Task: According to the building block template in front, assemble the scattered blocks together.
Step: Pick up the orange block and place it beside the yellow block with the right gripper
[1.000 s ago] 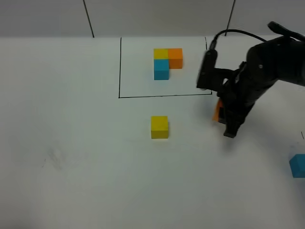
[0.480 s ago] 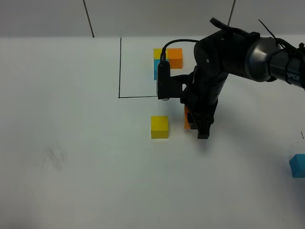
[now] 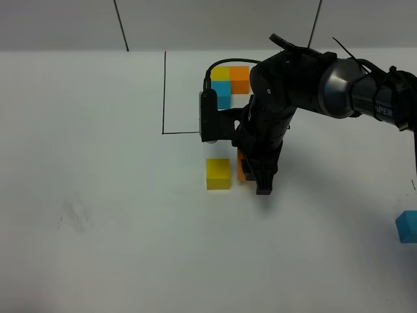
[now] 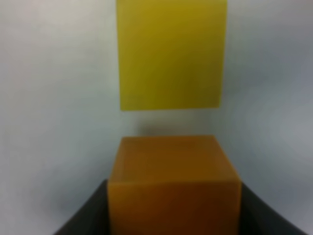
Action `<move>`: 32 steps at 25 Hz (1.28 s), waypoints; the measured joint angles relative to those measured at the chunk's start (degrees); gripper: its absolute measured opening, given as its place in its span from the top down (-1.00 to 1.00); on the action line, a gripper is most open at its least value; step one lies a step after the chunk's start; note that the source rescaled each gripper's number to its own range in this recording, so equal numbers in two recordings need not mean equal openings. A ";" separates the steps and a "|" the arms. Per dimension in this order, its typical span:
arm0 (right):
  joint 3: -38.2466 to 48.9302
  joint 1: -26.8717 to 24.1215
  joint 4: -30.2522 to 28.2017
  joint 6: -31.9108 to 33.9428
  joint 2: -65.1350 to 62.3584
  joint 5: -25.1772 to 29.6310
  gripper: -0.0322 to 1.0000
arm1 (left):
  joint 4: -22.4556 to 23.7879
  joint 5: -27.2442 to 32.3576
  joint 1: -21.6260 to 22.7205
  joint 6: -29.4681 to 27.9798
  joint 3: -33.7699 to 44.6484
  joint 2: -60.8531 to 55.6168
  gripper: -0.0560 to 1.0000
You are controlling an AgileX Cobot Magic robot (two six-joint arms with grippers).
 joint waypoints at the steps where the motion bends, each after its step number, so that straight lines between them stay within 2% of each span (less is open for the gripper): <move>1: 0.00 -0.05 0.00 0.00 0.00 -0.24 0.45 | 0.00 0.00 0.00 0.00 0.00 0.00 -0.11; 32: -0.17 -0.05 3.08 -1.15 2.51 -3.09 0.45 | 0.00 0.00 0.00 -0.04 0.00 0.00 -0.11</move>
